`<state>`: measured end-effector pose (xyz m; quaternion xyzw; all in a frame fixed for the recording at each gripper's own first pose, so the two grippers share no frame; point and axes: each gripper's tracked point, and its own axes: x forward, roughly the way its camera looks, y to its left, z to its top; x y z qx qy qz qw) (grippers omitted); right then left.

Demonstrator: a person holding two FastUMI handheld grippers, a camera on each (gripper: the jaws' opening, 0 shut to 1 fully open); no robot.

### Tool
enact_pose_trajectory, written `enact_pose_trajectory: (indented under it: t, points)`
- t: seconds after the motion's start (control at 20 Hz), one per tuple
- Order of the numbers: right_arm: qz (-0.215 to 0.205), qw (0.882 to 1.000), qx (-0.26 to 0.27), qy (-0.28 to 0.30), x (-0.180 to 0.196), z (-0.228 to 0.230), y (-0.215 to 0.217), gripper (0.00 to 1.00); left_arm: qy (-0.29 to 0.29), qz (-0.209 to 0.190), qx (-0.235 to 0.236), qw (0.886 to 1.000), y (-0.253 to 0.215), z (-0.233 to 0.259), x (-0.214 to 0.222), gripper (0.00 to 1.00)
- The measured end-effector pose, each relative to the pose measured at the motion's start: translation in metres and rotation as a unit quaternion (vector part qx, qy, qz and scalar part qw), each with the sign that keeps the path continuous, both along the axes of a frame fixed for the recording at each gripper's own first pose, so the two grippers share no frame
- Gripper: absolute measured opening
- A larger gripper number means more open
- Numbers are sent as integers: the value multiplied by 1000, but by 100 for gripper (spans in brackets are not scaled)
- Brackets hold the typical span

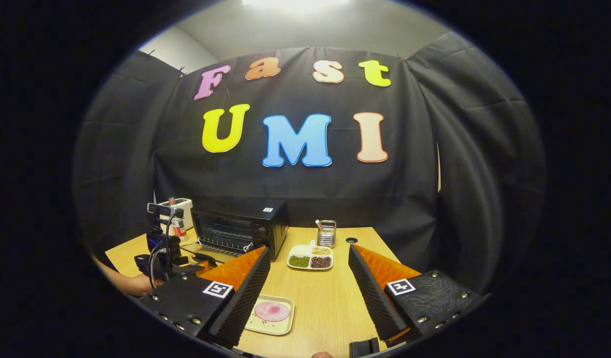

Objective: Open the electric oven with the left hand, put the food in, and close the electric oven.

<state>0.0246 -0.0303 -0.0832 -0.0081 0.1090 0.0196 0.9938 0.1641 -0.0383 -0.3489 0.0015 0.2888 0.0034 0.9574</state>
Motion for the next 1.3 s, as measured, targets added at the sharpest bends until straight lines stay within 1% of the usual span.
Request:
enact_pose_trajectory:
  t: [0.05,0.1,0.15,0.2,0.25,0.3,0.4,0.45,0.5,0.55,0.65,0.75,0.8,0.85,0.9,1.0,1.1,1.25,1.3]
  points:
    - [4,1000,5,1,1,-2,1,97,-2,-1,2,1000,2,5,-7,93]
    - [11,1000,11,7,2,-5,4,97,-4,0,1,1000,3,9,-14,100]
    - [19,1000,18,18,4,-13,8,97,-4,2,-2,1000,3,17,-22,93]
    - [29,999,24,33,6,-20,13,97,-13,2,-6,1000,2,30,-28,93]
    - [42,998,29,43,9,-26,19,97,-31,2,-9,999,3,48,-33,93]
    - [48,997,32,48,15,-30,22,97,-49,-1,-9,999,2,67,-38,100]
    - [58,995,46,71,25,-44,25,97,-85,-9,-4,996,3,109,-48,100]
    - [63,992,60,92,29,-54,28,97,-109,-14,0,994,3,132,-51,92]
    - [69,988,74,117,31,-65,31,97,-130,-17,6,991,4,156,-57,96]
    - [77,983,85,143,33,-76,32,98,-149,-19,10,989,6,177,-62,100]
    - [86,973,98,191,36,-95,29,97,-175,-20,11,984,12,209,-78,100]
    - [95,959,115,241,34,-114,28,98,-187,-29,1,982,11,229,-91,100]
    - [104,950,127,267,32,-124,31,98,-193,-31,1,981,13,238,-97,100]
    - [116,937,137,299,28,-137,34,98,-197,-29,3,980,17,246,-101,100]
    - [123,929,140,320,24,-146,36,98,-201,-28,4,979,23,254,-107,100]
    - [128,913,140,362,21,-165,36,98,-208,-21,6,978,28,266,-114,100]
    - [128,901,133,393,20,-183,38,98,-212,-12,19,977,35,273,-120,100]
    - [122,883,101,441,13,-217,33,98,-217,1,34,976,45,279,-126,100]
    - [119,879,96,452,14,-224,31,81,-215,4,34,976,47,279,-128,92]
